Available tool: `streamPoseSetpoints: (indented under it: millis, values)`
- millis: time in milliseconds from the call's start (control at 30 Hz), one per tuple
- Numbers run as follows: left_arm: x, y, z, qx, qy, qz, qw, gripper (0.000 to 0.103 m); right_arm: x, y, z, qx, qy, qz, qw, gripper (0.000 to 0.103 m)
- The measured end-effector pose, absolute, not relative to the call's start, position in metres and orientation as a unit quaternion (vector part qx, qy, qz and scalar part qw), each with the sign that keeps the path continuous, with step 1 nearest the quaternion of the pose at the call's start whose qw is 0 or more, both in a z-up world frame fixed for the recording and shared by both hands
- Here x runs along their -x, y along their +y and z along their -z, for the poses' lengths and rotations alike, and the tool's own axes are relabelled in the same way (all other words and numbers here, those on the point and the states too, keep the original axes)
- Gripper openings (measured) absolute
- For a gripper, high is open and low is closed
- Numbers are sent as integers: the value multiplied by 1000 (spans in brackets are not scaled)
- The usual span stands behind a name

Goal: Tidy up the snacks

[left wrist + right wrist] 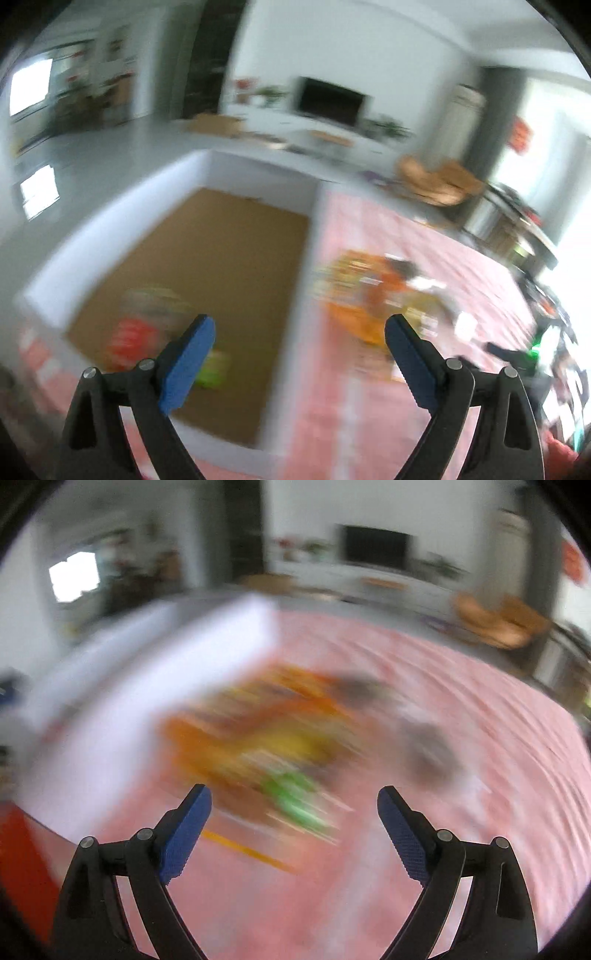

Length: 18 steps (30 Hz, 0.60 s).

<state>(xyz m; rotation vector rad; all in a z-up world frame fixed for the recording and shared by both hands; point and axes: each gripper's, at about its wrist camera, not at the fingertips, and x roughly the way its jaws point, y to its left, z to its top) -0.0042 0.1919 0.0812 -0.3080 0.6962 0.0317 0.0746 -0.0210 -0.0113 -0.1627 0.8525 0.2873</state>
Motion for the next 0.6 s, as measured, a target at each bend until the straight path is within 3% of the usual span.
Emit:
streamPoseSetpoints:
  millis: [100,267,433,600]
  values:
    - [-5,124,-67,133,351,60,925,99,-76,-84,45,80,445,-38,891,93]
    - [-45,32,0,51,409,110,904,99,-72,-178,65,4,469,81,880,93]
    - [-67,19,43,-13,426,74,902,99,-91,-199,67,5,459,101,883,93]
    - [-72,40,63,-2,438,51,897,99,-89,-203,73,1,452,106,886,96]
